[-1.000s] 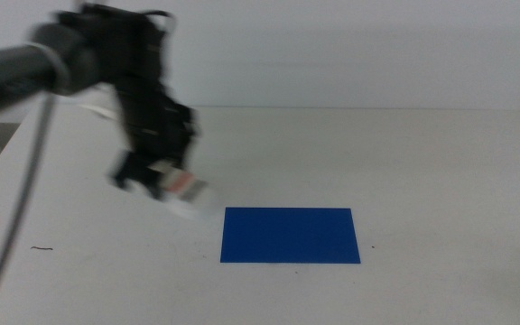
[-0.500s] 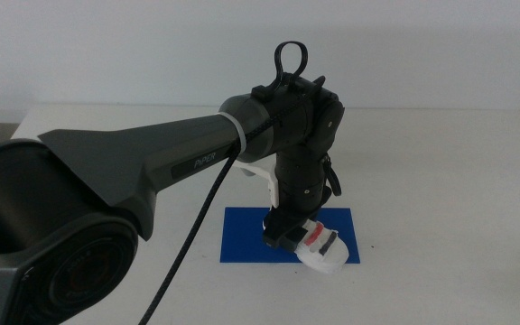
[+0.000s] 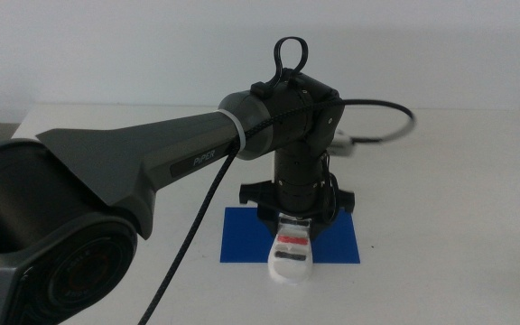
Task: Use one arm to grab the shoe from the table and place it on the mat.
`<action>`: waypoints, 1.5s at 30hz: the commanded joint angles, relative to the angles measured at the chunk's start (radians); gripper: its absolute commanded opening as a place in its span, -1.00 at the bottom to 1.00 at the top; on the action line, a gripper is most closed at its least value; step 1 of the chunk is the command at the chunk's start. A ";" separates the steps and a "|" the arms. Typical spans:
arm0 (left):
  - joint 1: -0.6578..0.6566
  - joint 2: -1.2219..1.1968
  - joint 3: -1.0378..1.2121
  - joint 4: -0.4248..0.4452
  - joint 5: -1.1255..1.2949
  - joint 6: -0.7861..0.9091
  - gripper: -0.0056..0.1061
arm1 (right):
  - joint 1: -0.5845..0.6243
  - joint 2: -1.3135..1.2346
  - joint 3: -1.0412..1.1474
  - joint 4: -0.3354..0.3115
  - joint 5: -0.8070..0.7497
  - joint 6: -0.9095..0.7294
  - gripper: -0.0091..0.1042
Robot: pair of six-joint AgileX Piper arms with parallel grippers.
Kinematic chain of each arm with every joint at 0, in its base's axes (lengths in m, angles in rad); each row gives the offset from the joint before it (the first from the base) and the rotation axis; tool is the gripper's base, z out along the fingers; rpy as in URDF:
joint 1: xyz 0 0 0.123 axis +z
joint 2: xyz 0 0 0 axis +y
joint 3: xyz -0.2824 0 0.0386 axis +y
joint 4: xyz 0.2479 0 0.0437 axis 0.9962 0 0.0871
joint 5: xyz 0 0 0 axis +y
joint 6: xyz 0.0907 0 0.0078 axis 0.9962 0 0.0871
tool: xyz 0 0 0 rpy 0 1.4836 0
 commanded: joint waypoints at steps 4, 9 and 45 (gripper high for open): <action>-0.001 -0.009 -0.006 -0.032 0.003 0.470 -0.93 | 0.000 -0.005 0.002 -0.006 -0.010 -0.004 0.56; -0.003 -0.009 -0.006 -0.033 0.003 0.933 -0.93 | 0.000 -0.005 0.002 -0.006 -0.010 -0.004 0.56; -0.003 0.020 -0.006 -0.028 -0.014 1.618 -0.26 | 0.000 -0.005 0.002 -0.006 -0.010 -0.004 0.56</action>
